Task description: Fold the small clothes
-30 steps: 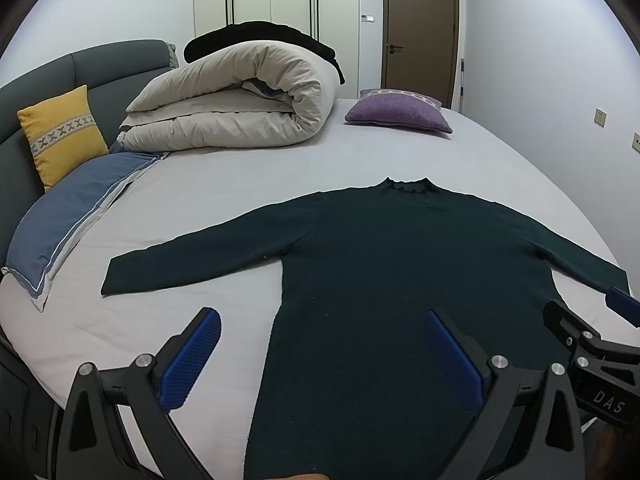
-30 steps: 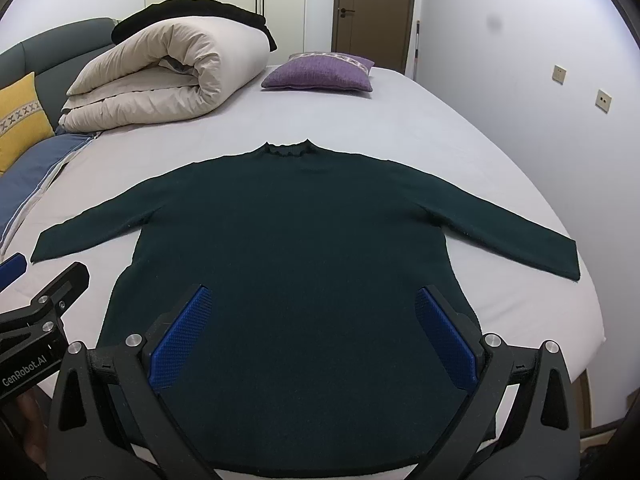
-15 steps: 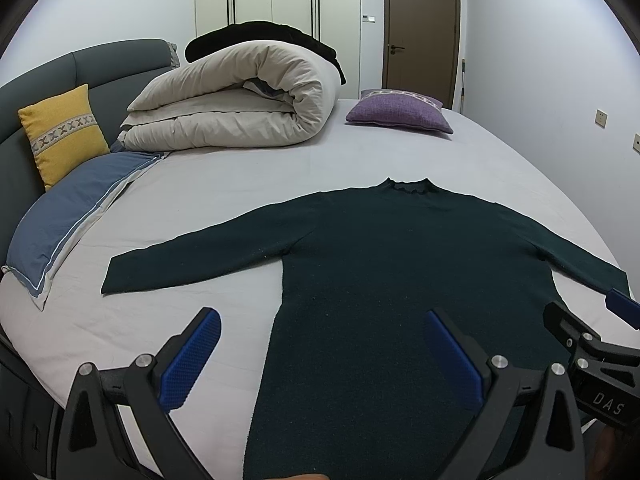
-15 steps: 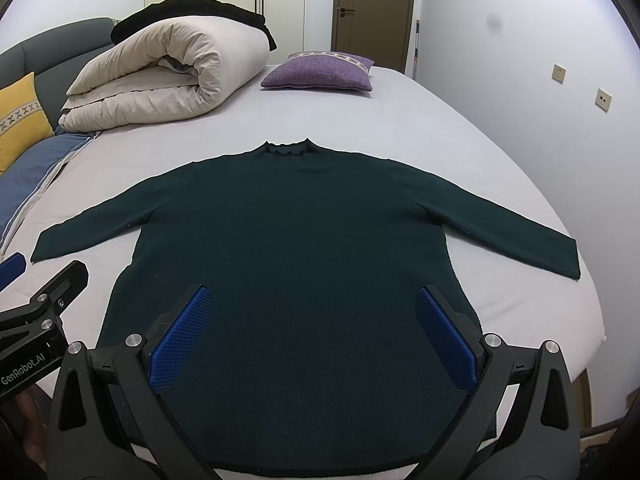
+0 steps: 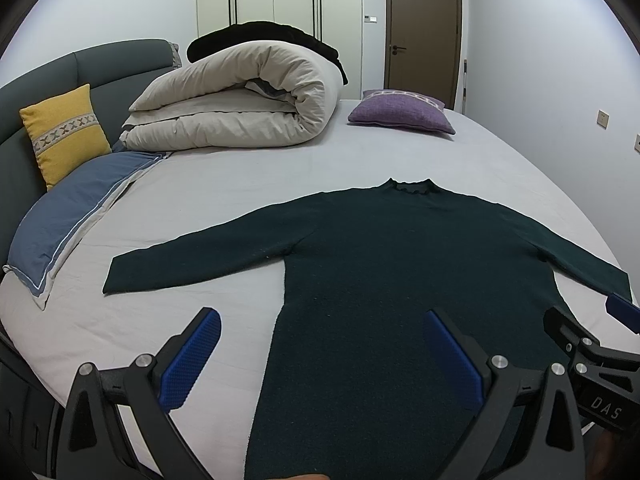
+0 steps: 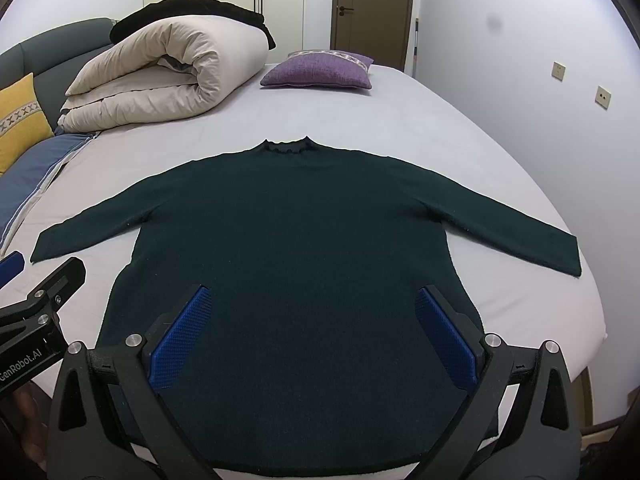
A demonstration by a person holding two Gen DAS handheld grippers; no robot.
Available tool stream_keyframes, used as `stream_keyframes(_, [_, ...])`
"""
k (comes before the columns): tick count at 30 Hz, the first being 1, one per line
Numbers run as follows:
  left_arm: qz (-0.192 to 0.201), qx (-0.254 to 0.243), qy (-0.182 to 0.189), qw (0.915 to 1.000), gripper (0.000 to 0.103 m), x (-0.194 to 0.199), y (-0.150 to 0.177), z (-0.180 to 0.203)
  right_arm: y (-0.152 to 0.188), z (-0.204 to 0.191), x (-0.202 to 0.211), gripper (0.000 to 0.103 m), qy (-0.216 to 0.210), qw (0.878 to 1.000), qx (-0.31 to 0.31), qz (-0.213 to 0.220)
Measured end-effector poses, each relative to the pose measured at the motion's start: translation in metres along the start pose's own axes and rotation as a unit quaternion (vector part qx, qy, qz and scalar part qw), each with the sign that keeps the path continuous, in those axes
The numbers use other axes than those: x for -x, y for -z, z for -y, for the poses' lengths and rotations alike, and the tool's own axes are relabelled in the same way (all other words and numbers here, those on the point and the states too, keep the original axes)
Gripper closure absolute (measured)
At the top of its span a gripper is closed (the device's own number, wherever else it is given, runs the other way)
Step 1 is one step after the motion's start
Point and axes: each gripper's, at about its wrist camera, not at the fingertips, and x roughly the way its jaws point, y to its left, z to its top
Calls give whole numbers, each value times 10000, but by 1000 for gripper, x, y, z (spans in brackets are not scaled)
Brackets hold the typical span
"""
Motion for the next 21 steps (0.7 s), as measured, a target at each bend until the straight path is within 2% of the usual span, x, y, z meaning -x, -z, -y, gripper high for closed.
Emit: stream_keyframes(21, [-15, 11, 18, 10000, 0, 4, 4, -10, 0, 0, -2, 0, 2, 10000, -11, -37])
